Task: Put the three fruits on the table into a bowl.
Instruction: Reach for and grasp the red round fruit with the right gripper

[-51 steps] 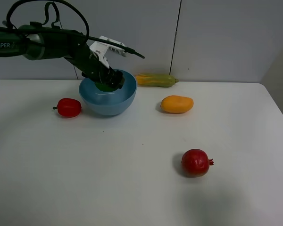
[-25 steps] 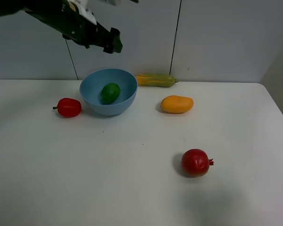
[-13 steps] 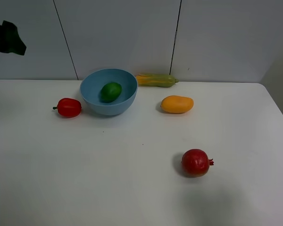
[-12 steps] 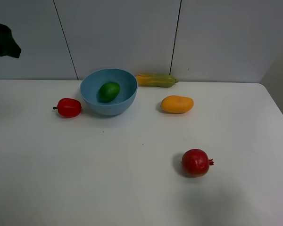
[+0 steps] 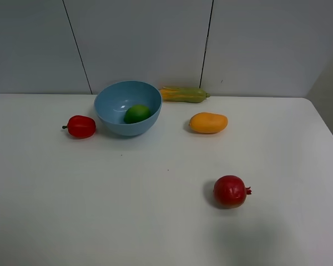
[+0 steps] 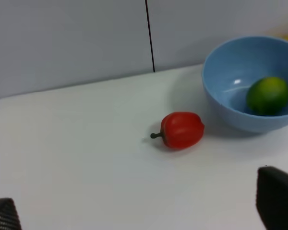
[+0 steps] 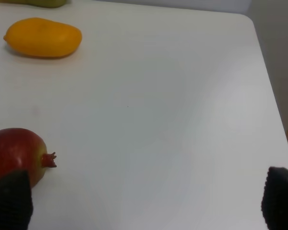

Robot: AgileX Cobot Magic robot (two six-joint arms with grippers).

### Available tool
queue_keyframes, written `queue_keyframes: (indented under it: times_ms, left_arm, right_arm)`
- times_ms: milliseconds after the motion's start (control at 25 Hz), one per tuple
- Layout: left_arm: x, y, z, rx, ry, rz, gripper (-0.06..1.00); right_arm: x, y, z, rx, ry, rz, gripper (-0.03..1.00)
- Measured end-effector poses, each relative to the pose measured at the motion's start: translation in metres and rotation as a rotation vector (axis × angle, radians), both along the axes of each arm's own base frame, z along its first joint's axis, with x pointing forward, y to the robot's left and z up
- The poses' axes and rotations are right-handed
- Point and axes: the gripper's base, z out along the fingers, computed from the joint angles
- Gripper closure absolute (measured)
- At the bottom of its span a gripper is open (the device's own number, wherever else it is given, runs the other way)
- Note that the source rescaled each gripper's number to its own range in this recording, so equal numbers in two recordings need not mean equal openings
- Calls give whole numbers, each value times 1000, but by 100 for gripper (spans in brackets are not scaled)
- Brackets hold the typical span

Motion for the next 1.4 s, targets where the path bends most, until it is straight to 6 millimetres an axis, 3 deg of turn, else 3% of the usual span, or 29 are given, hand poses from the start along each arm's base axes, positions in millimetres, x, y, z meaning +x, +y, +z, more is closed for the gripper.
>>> queue_keyframes:
  times_ms: [240,440,840,1400]
  left_arm:
    - [-55,-1,-36,-61,-129,-27,-2]
    - [-71,0,-67,-66,-95,-30,-2]
    - [-74,0,-98,-60,14,-27,-2]
    - [-74,1,-100,-63,28,-8,-2]
  right_arm:
    - [0,0,0,0,0,0,9]
    - [0,0,0,0,0,0,9]
    - [0,0,0,0,0,0,9]
    - [0,0,0,0,0,0,9]
